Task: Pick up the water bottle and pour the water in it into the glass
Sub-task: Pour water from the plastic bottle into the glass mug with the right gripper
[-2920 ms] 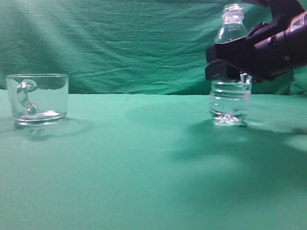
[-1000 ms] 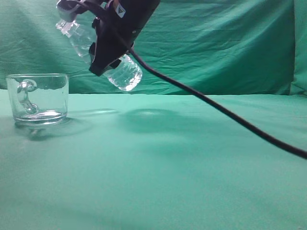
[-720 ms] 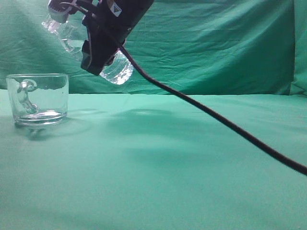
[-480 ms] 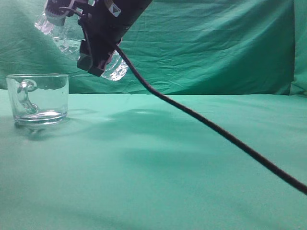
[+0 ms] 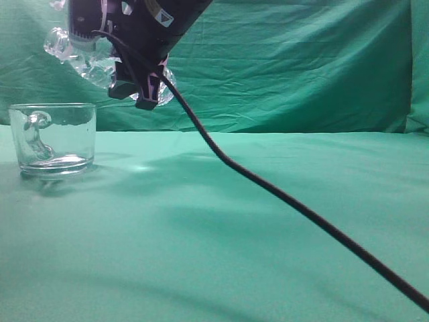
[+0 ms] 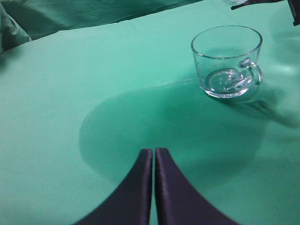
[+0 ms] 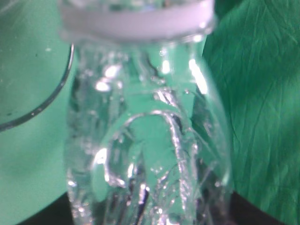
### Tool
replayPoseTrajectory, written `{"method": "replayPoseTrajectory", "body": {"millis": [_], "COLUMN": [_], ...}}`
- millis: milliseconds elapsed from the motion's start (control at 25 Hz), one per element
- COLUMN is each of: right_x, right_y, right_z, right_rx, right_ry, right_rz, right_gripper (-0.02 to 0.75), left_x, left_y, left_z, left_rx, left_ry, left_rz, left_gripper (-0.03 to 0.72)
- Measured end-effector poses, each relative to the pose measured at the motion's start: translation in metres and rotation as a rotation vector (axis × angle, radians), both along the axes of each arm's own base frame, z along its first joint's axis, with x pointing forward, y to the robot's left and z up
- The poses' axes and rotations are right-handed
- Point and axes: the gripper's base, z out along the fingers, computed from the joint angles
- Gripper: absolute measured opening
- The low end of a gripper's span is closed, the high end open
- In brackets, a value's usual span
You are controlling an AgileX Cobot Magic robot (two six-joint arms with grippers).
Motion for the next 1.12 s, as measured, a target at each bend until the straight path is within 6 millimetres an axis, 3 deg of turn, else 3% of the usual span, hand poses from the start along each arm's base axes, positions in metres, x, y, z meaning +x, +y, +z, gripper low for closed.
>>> {"method": "replayPoseTrajectory", "body": {"millis": [360, 640, 1120], "right_x": [0.001, 0.005, 0.007], "right_y": [0.0, -0.001, -0.003], "right_z": [-0.003, -0.023, -0.023], "right_rx": [-0.03, -0.075, -0.149], "right_ry": [-0.021, -0.007, -0.072], "right_rz": [0.019, 0.025, 0.049], "right_gripper": [0.328, 0.328, 0.328], "left_x": [0.0, 0.0, 0.0], "left_y": [0.0, 0.0, 0.0], "left_z": [0.0, 0.0, 0.0], "left_rx": [0.0, 0.0, 0.0], "left_ry": [0.0, 0.0, 0.0], "left_rz": [0.0, 0.0, 0.0], "left_gripper": [0.0, 0.0, 0.0]}}
